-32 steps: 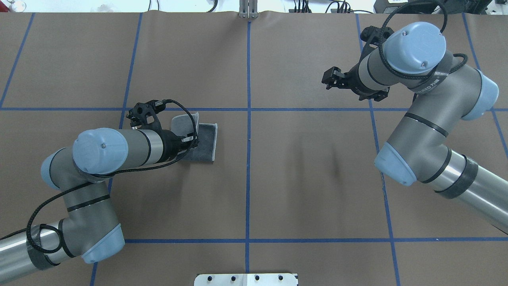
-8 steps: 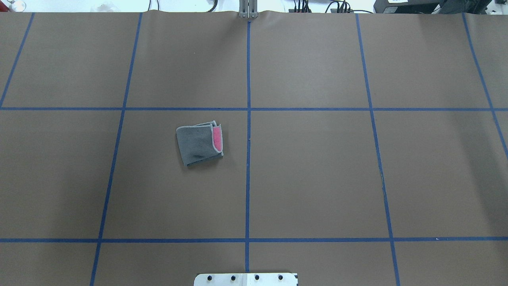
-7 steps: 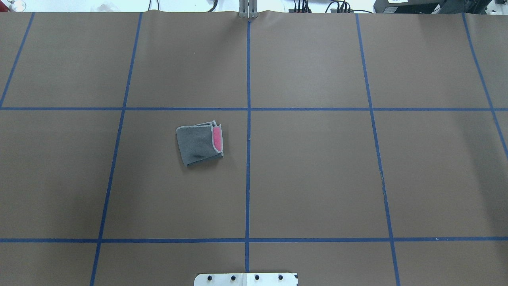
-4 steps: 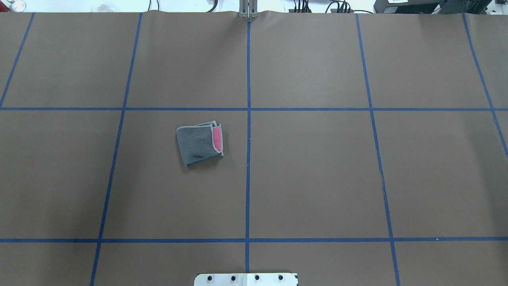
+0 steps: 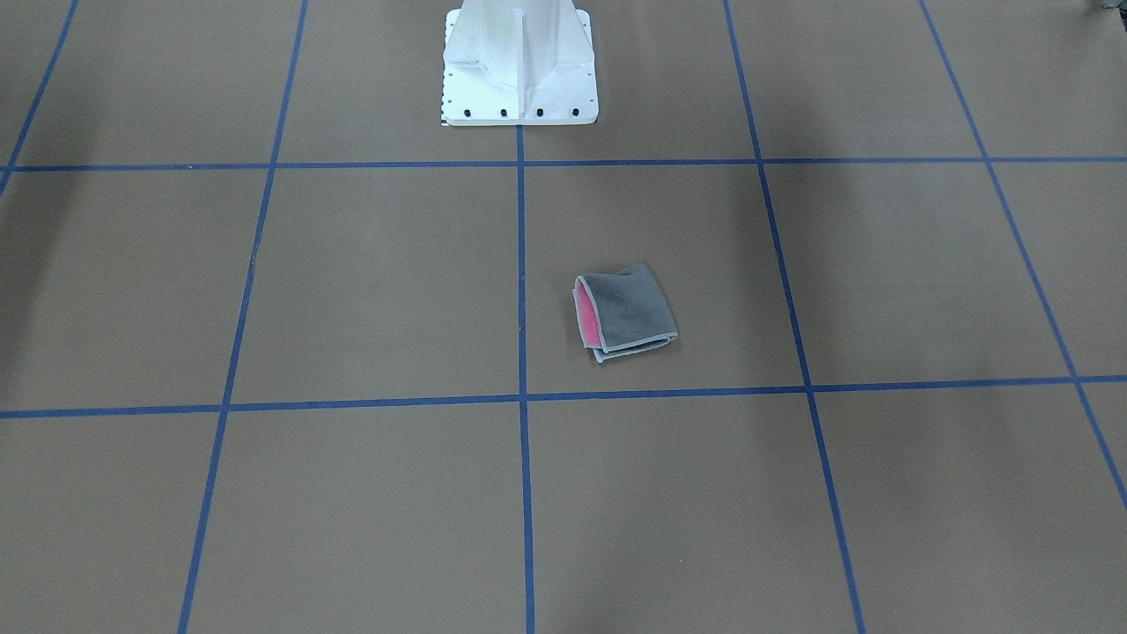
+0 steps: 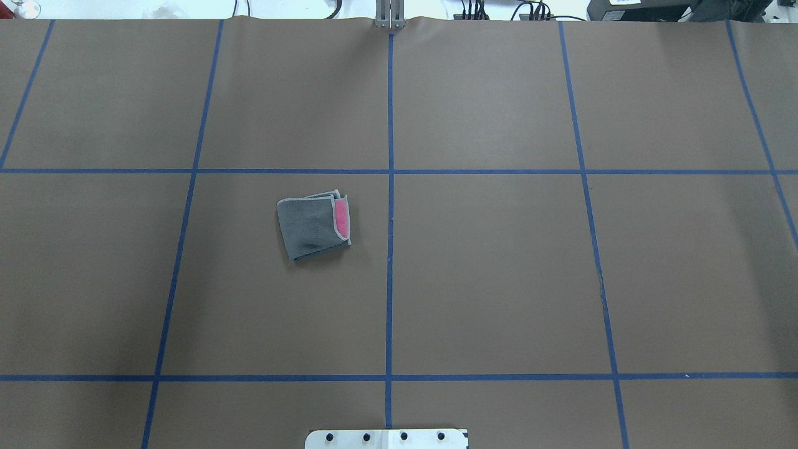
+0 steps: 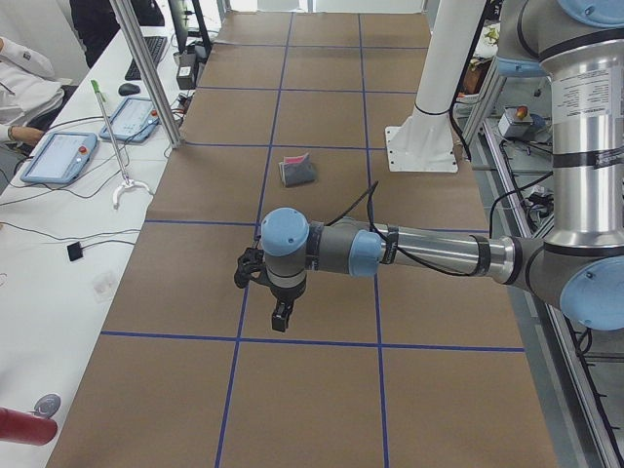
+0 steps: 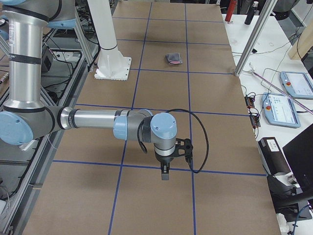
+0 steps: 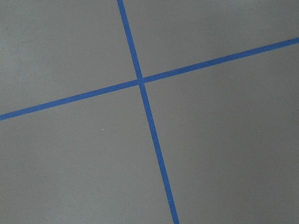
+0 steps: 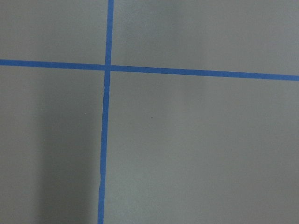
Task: Fold towel twice with both arms
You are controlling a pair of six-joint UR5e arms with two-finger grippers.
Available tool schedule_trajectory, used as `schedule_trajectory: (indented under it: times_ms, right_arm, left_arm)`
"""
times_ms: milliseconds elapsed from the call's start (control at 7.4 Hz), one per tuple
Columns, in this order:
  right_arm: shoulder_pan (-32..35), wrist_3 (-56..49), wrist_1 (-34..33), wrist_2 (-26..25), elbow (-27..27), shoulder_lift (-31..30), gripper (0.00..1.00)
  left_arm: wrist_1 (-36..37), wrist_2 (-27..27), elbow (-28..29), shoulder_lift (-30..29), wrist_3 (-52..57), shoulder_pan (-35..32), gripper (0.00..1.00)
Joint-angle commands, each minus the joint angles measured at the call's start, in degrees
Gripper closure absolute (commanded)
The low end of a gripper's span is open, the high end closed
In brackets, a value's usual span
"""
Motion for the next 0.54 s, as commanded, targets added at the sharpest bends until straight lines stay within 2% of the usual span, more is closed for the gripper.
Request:
schedule_trajectory:
  times_ms: [0,405]
  right_arm:
    - [-0.08,0.01,0.29,0.33,-0.06,0.36,0.0]
    - [-0.08,0.01,0.29,0.42,-0.07,0.36,0.0]
  left_arm:
    - [-0.21,-3.97,0.45,0.96,-0.26,-0.02,0.0]
    - [-0.39,-2.21,-0.16,2.72,0.1,0.06,0.0]
